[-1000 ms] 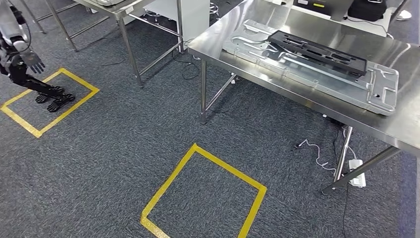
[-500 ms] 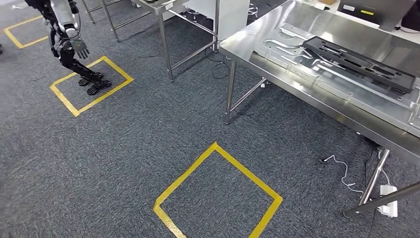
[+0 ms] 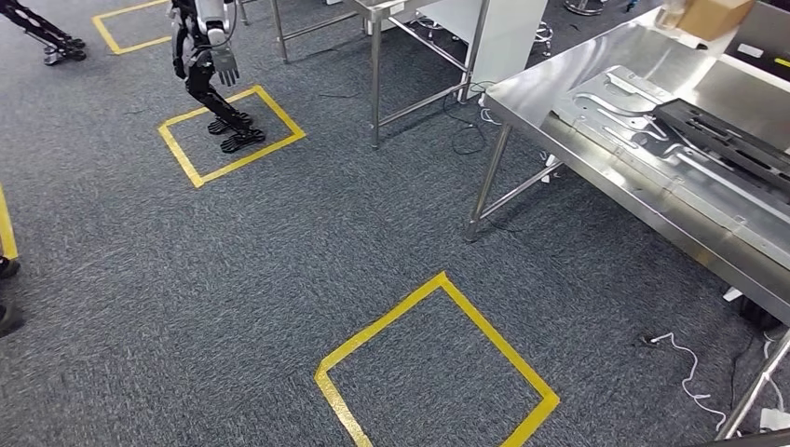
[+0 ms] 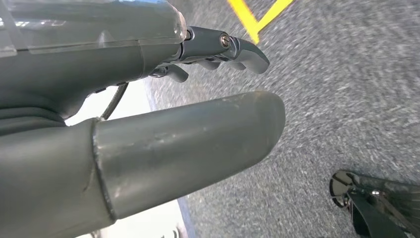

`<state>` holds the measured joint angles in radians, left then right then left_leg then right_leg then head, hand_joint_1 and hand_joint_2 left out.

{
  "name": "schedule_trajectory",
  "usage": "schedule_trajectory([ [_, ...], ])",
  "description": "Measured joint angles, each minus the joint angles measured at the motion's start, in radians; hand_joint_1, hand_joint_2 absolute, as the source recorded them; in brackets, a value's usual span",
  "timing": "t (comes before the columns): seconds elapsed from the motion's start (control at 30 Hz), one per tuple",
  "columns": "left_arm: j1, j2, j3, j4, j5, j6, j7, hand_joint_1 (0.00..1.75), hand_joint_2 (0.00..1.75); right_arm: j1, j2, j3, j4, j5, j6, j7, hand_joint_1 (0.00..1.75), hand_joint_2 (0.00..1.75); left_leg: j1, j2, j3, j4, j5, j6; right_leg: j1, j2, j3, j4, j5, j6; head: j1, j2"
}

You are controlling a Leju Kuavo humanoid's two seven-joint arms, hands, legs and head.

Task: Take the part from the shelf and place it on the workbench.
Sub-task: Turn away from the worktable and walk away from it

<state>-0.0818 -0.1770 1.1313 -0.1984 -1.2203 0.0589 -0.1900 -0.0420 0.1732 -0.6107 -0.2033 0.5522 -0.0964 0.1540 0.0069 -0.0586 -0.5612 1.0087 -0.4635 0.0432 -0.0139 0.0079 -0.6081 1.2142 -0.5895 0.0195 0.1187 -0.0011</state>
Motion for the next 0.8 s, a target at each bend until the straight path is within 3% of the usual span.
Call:
schedule_trajectory([
  [0.07, -0.001, -0.001, 0.001, 0.0, 0.001, 0.0, 0.0, 0.0, 0.0, 0.002, 0.0, 0.0, 0.0, 0.005, 0.001, 0.0, 0.0, 0.0, 0.0, -0.025, -0.003, 0.007, -0.001, -0.004, 0.001, 0.045, 0.058, -0.132, 0.06, -0.011, 0.0, 0.0],
  [0.13, -0.002, -0.002, 0.001, 0.0, 0.001, 0.001, -0.001, 0.0, 0.0, 0.001, -0.001, 0.0, 0.0, 0.006, 0.002, -0.001, 0.0, 0.0, 0.001, -0.046, -0.012, 0.011, 0.002, -0.016, 0.003, 0.074, 0.081, -0.19, 0.072, -0.019, 0.0, 0.0],
  [0.2, 0.0, -0.002, 0.002, 0.0, 0.002, 0.001, -0.001, 0.0, 0.0, -0.002, -0.002, 0.0, 0.0, 0.007, 0.001, -0.001, 0.0, 0.0, 0.004, -0.067, -0.018, 0.007, 0.007, -0.033, 0.003, 0.056, 0.083, -0.197, 0.075, -0.026, 0.0, 0.0],
  [0.23, 0.001, -0.001, 0.002, 0.0, 0.002, 0.001, -0.001, 0.0, 0.0, -0.004, -0.002, 0.0, 0.0, 0.007, 0.001, -0.001, 0.0, 0.0, 0.004, -0.062, -0.021, 0.01, 0.006, -0.037, 0.002, 0.043, 0.086, -0.205, 0.079, -0.032, 0.0, 0.0],
  [0.3, 0.001, 0.0, 0.002, 0.0, 0.002, 0.002, -0.001, 0.0, 0.0, -0.003, -0.001, 0.0, 0.0, 0.008, 0.002, -0.001, 0.0, 0.0, 0.001, -0.015, -0.048, 0.063, -0.03, -0.044, -0.002, 0.014, 0.094, -0.223, 0.088, -0.044, 0.0, 0.0],
  [0.37, -0.001, 0.0, 0.002, 0.0, 0.002, 0.003, -0.001, 0.0, 0.0, 0.0, -0.001, 0.0, 0.0, 0.009, 0.003, -0.001, 0.0, 0.0, 0.004, 0.036, -0.107, 0.187, -0.097, -0.05, 0.003, -0.018, 0.094, -0.226, 0.09, -0.05, 0.0, 0.0],
  [0.43, -0.001, 0.0, 0.002, 0.0, 0.001, 0.003, -0.001, 0.0, 0.0, 0.002, -0.001, 0.0, 0.0, 0.009, 0.005, -0.001, 0.0, 0.0, 0.009, 0.048, -0.148, 0.277, -0.127, -0.058, 0.005, -0.047, 0.092, -0.224, 0.087, -0.05, 0.0, 0.0],
  [0.47, 0.0, 0.0, 0.002, 0.0, 0.0, 0.003, -0.001, 0.0, 0.0, 0.002, -0.001, 0.0, 0.0, 0.01, 0.005, -0.001, 0.0, 0.0, 0.012, 0.052, -0.14, 0.268, -0.113, -0.061, 0.005, -0.061, 0.093, -0.223, 0.085, -0.048, 0.0, 0.0],
  [0.5, 0.002, 0.001, 0.002, 0.0, 0.0, 0.003, -0.001, 0.0, 0.0, 0.001, -0.001, 0.0, 0.0, 0.011, 0.005, -0.001, 0.0, 0.0, 0.014, 0.061, -0.111, 0.22, -0.084, -0.063, 0.004, -0.073, 0.094, -0.22, 0.082, -0.046, 0.0, 0.0],
  [0.57, 0.002, 0.003, 0.002, 0.0, -0.001, 0.003, -0.001, 0.0, 0.0, 0.0, -0.001, 0.0, 0.0, 0.017, 0.005, -0.001, 0.0, 0.0, 0.013, 0.101, -0.032, 0.08, -0.028, -0.062, 0.006, -0.095, 0.099, -0.214, 0.073, -0.036, -0.001, 0.0],
  [0.63, 0.0, 0.003, 0.002, 0.0, -0.001, 0.003, -0.002, 0.0, 0.0, 0.0, -0.002, 0.0, 0.0, 0.025, 0.004, -0.001, 0.0, 0.0, 0.007, 0.124, 0.004, 0.011, -0.013, -0.052, 0.01, -0.112, 0.101, -0.208, 0.066, -0.025, 0.0, 0.0],
  [0.7, 0.002, 0.003, 0.003, 0.0, -0.001, 0.003, -0.002, 0.0, 0.0, -0.004, -0.001, 0.001, 0.0, 0.03, 0.002, -0.001, 0.0, 0.0, 0.004, 0.108, 0.0, 0.007, -0.013, -0.04, 0.01, -0.127, 0.105, -0.209, 0.063, -0.016, 0.001, 0.0],
  [0.73, 0.003, 0.003, 0.003, 0.0, -0.001, 0.003, -0.002, 0.0, 0.0, -0.006, -0.001, 0.001, 0.0, 0.032, 0.001, -0.001, 0.0, 0.0, 0.004, 0.098, 0.0, 0.004, -0.01, -0.034, 0.007, -0.121, 0.107, -0.205, 0.059, -0.01, 0.0, 0.0],
  [0.8, 0.003, 0.003, 0.003, 0.0, -0.001, 0.003, -0.002, 0.0, 0.0, -0.007, -0.001, 0.001, 0.0, 0.039, -0.001, 0.0, 0.0, 0.0, 0.007, 0.078, 0.001, -0.004, -0.004, -0.02, 0.002, -0.076, 0.09, -0.161, 0.024, 0.0, 0.001, 0.0],
])
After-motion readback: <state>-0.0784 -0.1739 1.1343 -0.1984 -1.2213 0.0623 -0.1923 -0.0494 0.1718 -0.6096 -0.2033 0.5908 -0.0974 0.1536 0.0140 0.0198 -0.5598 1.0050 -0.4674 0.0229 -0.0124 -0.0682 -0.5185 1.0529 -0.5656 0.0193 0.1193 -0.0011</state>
